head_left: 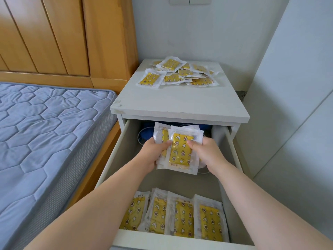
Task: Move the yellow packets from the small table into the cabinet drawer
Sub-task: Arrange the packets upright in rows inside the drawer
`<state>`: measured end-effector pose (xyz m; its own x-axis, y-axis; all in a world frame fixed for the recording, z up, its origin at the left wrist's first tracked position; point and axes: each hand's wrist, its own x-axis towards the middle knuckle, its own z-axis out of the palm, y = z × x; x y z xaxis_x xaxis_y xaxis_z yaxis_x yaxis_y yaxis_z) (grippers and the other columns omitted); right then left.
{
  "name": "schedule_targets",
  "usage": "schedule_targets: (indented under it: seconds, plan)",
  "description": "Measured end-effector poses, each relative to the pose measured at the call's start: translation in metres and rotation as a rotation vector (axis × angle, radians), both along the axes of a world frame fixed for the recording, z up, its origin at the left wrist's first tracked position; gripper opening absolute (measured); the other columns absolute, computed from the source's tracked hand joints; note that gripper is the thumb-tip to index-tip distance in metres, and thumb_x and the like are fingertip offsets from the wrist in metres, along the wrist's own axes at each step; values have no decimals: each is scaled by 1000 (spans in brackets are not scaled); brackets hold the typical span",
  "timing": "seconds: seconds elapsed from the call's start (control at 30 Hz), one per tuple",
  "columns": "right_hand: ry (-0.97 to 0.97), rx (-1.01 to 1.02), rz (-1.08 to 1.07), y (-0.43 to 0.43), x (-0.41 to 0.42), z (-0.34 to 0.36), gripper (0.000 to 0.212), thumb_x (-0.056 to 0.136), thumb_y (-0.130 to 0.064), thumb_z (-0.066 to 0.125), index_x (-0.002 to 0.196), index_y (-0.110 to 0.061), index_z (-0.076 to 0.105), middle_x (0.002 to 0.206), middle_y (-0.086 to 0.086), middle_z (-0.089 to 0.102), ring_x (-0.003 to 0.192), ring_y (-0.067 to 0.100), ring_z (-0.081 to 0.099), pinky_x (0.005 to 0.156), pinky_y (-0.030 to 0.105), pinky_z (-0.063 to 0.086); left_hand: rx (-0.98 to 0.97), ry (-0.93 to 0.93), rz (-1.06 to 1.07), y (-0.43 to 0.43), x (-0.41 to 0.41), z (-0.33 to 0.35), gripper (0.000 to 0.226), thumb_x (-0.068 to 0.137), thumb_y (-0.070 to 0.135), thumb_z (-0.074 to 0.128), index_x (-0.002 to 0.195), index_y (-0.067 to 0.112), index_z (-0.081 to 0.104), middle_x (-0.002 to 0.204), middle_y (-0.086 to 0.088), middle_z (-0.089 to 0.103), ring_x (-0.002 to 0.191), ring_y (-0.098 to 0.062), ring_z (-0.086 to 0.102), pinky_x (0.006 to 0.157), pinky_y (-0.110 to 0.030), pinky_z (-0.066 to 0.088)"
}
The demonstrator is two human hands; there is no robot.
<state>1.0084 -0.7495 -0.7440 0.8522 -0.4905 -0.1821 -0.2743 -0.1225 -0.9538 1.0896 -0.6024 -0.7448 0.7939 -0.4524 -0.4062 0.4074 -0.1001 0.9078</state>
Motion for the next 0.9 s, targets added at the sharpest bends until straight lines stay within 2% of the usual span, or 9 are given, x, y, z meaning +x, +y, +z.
schedule_targets:
  seconds: [0.07,0.2,0.3,0.37,0.5,0.63,0.7,0.77,0.9]
  plan:
    - [22,34,-41,1,1,-2,13,97,-29,52,99,-23,63,98,0,70,93,18,66,78,33,53,20,-8,-21,0,1,-1,17,88,12,66,104,14,61,96,-6,74,86,-24,72,72,-41,58]
    - [44,96,-82,2,4,-5,17,99,-31,46,99,-28,62,99,3,70,93,21,67,89,45,52,54,-60,-29,-2,3,-5,25,84,11,71,107,15,62,100,-7,73,89,-25,71,79,-46,58]
    - [3,266,-47,4,5,-1,13,95,-21,56,105,-20,64,102,9,71,93,26,68,87,49,53,86,-86,8,-2,5,-8,25,83,10,73,103,18,60,100,-6,72,89,-25,70,79,-45,58]
    - [11,306,-19,4,5,0,18,89,-10,63,107,-13,65,101,13,71,91,29,69,86,50,54,157,-130,1,-1,7,-10,32,79,11,76,106,18,60,101,-6,70,90,-25,69,82,-47,57]
    - [62,98,-12,0,6,-3,26,81,-5,70,107,-11,66,99,9,71,92,25,68,88,47,54,323,-267,-120,1,9,-9,39,74,13,78,108,17,59,102,-5,68,92,-24,67,84,-46,56]
    - [62,-171,21,-10,4,5,26,75,-13,78,97,-11,64,94,5,68,84,17,65,68,27,52,373,-339,-194,1,12,-4,40,74,15,78,109,19,59,102,-2,67,92,-21,66,84,-43,56]
    - [103,-370,62,-13,4,9,23,72,-17,80,89,-12,64,88,3,66,80,16,63,64,27,50,394,-361,-239,3,14,-1,40,74,14,78,110,19,59,102,-2,67,92,-21,66,85,-43,56]
    - [167,-577,141,-11,5,13,23,70,-19,82,84,-15,63,84,-2,64,79,15,61,67,31,50,446,-404,-319,5,15,1,41,73,15,78,110,18,60,102,-3,67,92,-22,66,85,-44,56]
    - [284,-755,429,1,4,18,20,76,-16,78,78,-24,60,74,-10,60,68,8,56,60,26,44,528,-447,-470,9,15,0,43,72,15,78,111,17,60,104,-4,66,93,-22,65,86,-44,55]
